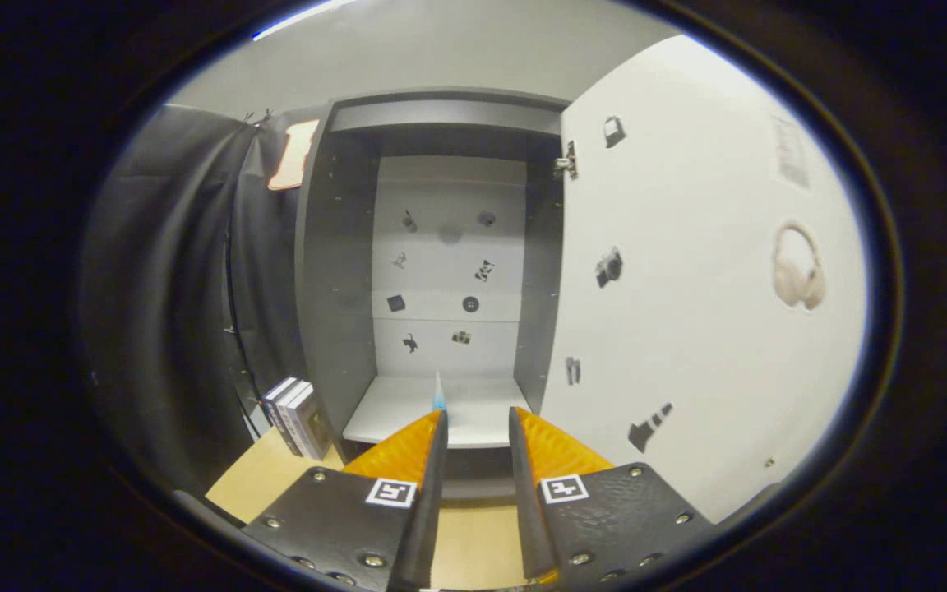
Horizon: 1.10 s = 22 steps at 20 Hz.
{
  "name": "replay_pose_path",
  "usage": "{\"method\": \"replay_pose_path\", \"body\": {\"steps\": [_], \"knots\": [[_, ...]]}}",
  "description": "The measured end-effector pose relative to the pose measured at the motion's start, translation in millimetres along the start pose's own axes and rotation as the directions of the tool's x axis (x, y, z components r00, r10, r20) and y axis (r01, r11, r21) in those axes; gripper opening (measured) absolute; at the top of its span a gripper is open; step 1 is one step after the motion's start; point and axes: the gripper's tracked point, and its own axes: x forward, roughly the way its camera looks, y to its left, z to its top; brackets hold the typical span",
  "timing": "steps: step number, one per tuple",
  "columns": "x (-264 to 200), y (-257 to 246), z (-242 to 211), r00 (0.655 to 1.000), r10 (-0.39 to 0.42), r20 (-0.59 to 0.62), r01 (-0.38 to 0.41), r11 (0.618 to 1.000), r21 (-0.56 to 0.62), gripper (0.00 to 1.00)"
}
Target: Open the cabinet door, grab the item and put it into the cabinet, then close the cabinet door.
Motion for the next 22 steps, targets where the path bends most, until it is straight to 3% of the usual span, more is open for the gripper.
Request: {"method": "replay_pose_path", "body": {"steps": [10, 16, 22], "knots": [[-103, -88, -24, 0.969, -0.246, -0.031, 0.248, 0.965, 0.082, 0.41], [-145, -172, -42, 0.891, -0.449, -0.073, 0.455, 0.882, 0.123, 0.41], [-147, -228, -53, 0.823, -0.56, -0.096, 0.568, 0.812, 0.136, 0.41]]}}
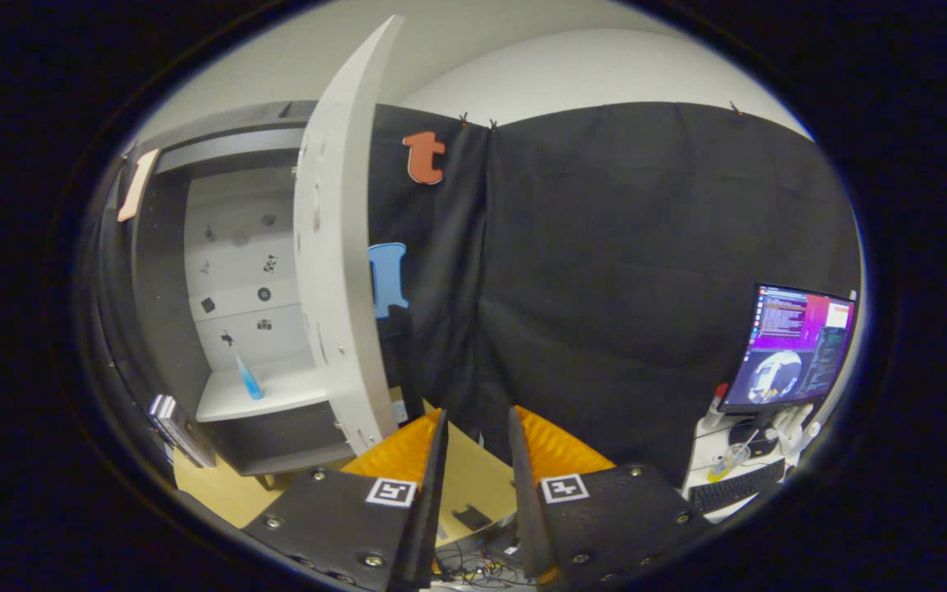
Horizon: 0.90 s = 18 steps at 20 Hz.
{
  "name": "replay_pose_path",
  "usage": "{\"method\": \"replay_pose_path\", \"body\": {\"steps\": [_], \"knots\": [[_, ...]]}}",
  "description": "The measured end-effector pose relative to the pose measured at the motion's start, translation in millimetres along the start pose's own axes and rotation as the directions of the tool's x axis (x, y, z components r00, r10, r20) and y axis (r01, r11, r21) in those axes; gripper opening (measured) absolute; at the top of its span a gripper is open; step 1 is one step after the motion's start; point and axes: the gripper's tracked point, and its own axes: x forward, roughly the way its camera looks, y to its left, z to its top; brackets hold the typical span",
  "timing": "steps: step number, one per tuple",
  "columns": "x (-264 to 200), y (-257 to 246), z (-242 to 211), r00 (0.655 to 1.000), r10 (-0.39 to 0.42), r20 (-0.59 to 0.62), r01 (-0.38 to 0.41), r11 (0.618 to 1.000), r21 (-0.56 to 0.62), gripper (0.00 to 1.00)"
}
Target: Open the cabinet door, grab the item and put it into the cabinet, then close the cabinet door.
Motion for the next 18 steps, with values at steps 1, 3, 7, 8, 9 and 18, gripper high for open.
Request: {"method": "replay_pose_path", "body": {"steps": [1, 3, 7, 8, 9, 18], "knots": [[4, -3, 2, 1.0, -0.01, 0.005, 0.01, 1.0, 0.001, 0.41], [15, -9, 5, 1.0, -0.026, 0.012, 0.026, 1.0, 0.002, 0.41], [30, 1, 10, 1.0, -0.004, 0.02, 0.004, 1.0, 0.003, 0.41], [34, 5, 10, 1.0, 0.005, 0.019, -0.005, 1.0, -0.001, 0.41], [36, 8, 9, 1.0, 0.017, 0.02, -0.017, 1.0, -0.003, 0.41], [41, 23, 12, 0.996, 0.081, 0.023, -0.08, 0.996, -0.031, 0.41]]}}
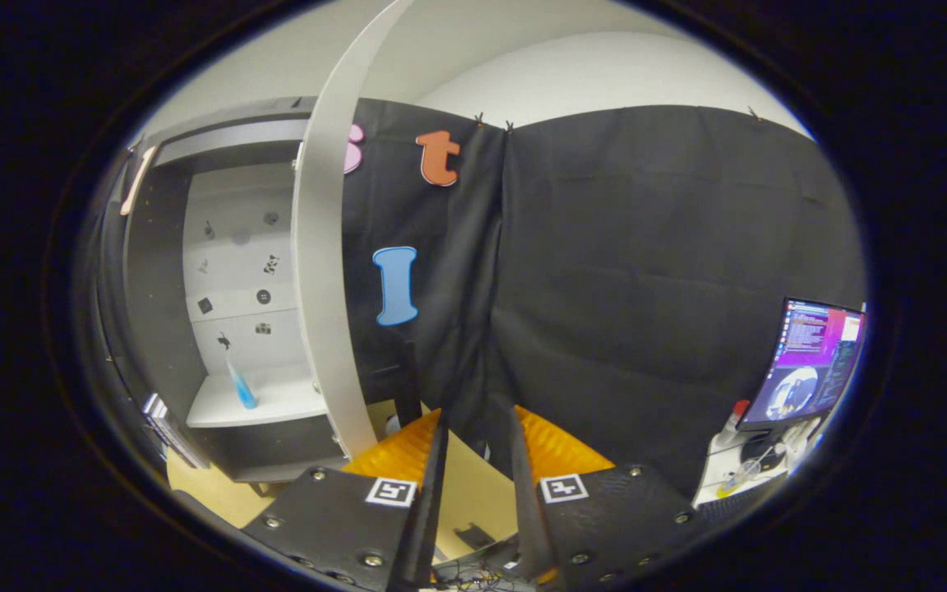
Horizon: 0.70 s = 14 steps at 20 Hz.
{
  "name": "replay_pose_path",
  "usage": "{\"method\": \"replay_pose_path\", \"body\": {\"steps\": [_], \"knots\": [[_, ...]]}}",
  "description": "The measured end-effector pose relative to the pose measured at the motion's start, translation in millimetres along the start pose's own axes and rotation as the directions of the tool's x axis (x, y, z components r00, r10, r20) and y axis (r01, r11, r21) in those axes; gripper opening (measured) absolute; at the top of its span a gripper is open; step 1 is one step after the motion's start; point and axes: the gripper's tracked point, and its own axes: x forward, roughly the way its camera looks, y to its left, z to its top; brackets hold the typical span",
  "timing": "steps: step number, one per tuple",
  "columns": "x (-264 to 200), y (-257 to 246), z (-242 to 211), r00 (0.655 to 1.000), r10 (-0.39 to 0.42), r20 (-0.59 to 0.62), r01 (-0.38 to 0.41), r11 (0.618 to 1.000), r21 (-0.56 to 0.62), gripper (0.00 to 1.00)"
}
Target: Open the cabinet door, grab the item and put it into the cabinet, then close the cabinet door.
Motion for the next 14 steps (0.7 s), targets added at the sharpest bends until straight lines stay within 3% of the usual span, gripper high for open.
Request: {"method": "replay_pose_path", "body": {"steps": [4, 14], "knots": [[-5, 12, 2, 0.998, 0.057, 0.003, -0.057, 0.998, -0.022, 0.4], [0, 16, 3, 0.993, 0.115, 0.003, -0.114, 0.99, -0.078, 0.4]]}}
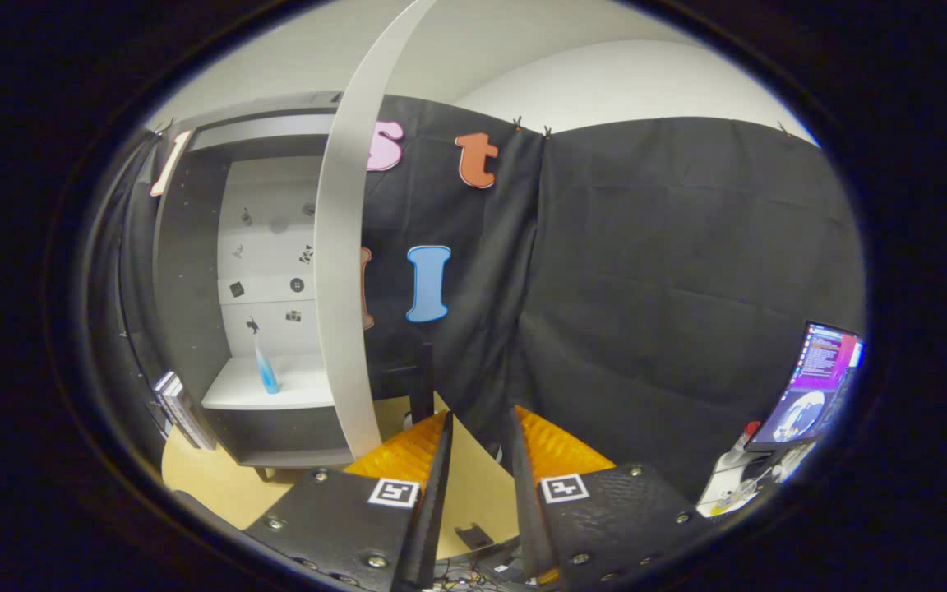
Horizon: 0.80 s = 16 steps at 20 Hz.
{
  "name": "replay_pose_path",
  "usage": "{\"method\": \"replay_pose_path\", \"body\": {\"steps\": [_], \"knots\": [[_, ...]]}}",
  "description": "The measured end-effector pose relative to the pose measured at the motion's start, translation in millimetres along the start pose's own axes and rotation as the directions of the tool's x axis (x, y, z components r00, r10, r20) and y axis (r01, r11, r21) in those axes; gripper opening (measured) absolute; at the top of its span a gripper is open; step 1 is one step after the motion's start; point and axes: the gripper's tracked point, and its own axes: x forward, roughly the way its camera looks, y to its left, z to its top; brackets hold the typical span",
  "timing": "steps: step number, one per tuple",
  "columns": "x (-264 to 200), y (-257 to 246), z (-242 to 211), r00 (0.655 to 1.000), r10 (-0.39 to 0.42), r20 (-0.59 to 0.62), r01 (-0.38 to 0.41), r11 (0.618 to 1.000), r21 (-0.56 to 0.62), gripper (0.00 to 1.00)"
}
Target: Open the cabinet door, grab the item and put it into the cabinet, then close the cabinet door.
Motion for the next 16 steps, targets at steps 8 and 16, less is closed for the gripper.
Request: {"method": "replay_pose_path", "body": {"steps": [8, 16], "knots": [[-5, 17, -2, 0.996, 0.093, -0.012, -0.093, 0.996, 0.016, 0.4], [-10, 28, -5, 0.991, 0.133, -0.009, -0.133, 0.991, 0.023, 0.4]]}}
